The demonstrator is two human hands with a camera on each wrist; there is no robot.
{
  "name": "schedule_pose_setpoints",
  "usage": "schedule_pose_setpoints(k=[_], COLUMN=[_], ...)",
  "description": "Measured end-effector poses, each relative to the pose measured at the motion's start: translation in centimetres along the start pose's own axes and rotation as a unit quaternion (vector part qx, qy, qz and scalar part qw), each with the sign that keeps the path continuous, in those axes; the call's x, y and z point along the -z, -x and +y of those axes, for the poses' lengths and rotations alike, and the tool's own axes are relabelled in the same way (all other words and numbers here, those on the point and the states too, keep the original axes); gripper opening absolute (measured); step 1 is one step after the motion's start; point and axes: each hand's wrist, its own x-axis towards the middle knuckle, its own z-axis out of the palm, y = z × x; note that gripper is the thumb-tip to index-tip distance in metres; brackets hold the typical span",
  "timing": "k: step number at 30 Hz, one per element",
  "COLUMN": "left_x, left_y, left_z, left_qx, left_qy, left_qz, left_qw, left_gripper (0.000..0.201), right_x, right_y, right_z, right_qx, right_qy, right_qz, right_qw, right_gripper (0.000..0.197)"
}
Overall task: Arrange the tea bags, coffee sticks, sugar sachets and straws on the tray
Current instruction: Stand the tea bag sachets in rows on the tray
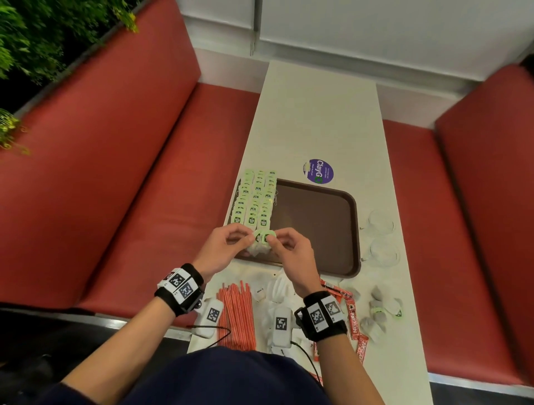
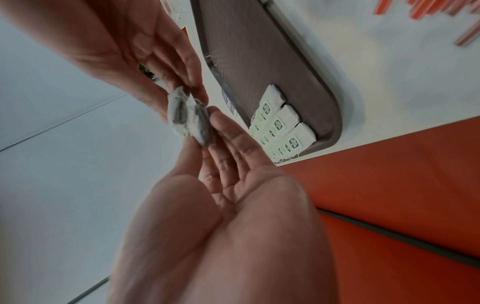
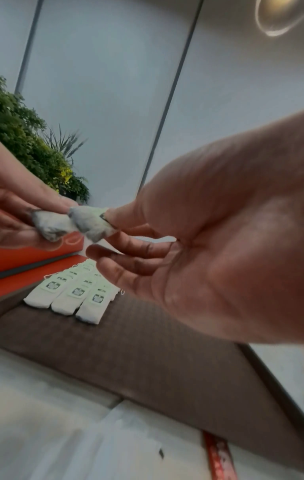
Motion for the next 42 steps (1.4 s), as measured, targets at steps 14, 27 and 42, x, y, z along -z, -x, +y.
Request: schedule_pose_setpoints(k=[14, 27, 42], left_x=[3.6, 4.5, 4.0], left_y=[-4.6, -6.7, -6.1], left_z=[-4.4, -4.0, -2.2], left_qx=[0.059, 0.007, -0.080], left_qy=[-0.246, -0.298, -0.431], left_qz=[0.053, -0.004, -0.070], left_qw=[0.966, 0.955, 0.896], left_gripper=[0.004, 0.008, 0.015], right_x=[-3.8, -4.8, -3.5], right_y=[-4.1, -7.2, -7.0], right_z=[3.2, 3.4, 2.0], right_qx=[-0.030, -0.064, -0.090], right_qy=[0.037, 0.078, -0.069], right_qz=[0.035, -0.084, -0.097], right_qw=[0.998, 0.991, 0.989], right_gripper=[0.003, 0.042, 0.015])
